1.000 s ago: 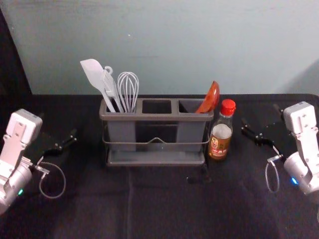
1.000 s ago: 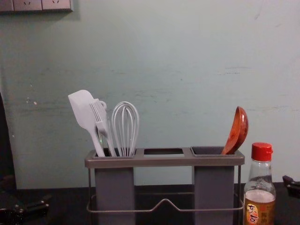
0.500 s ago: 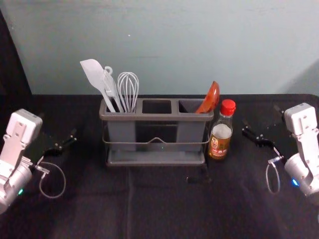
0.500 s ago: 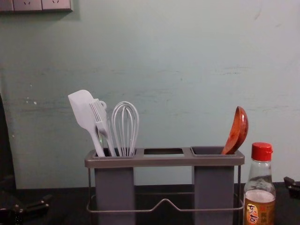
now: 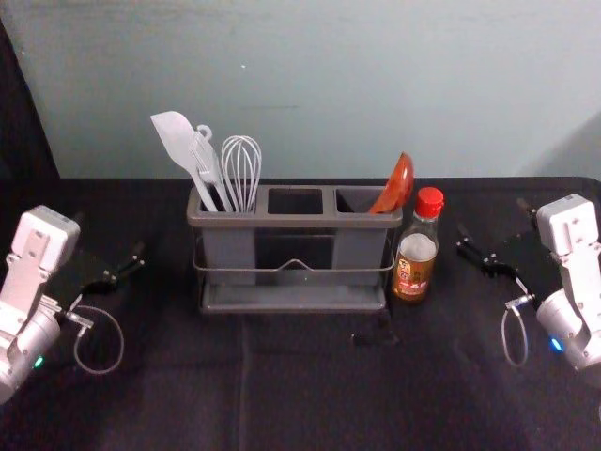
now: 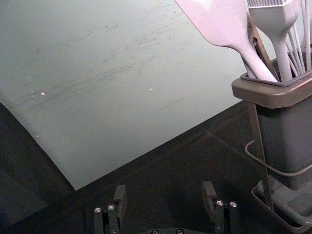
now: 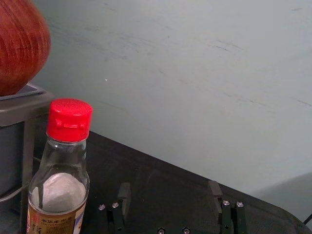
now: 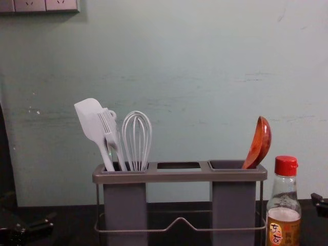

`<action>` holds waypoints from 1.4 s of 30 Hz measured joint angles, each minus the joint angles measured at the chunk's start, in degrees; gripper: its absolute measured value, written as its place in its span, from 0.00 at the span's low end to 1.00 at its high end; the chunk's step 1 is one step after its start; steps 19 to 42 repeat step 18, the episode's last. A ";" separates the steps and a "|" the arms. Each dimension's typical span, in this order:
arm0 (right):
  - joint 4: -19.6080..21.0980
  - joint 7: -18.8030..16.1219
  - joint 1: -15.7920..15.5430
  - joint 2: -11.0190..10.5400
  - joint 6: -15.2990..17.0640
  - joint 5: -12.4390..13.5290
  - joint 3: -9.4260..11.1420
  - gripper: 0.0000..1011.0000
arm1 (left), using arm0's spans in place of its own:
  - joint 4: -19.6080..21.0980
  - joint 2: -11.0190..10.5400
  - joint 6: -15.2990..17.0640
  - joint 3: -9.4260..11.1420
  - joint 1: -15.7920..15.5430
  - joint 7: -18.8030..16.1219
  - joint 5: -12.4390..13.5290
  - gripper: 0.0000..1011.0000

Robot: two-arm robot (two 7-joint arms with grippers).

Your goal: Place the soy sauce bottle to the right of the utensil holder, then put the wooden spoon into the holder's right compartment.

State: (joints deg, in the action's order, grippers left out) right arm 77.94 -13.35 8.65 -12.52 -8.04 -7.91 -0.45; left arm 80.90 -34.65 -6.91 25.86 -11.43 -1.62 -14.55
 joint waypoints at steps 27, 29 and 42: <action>0.03 0.00 -0.05 0.00 -0.03 -0.01 0.03 0.99 | 0.00 0.00 0.00 0.00 0.00 0.00 0.00 1.00; 0.03 0.00 -0.05 0.00 -0.03 -0.01 0.03 0.99 | 0.00 0.00 0.00 0.00 0.00 0.00 0.00 1.00; 0.03 0.00 -0.05 0.00 -0.03 -0.01 0.03 0.99 | 0.00 0.00 0.00 0.00 0.00 0.00 0.00 1.00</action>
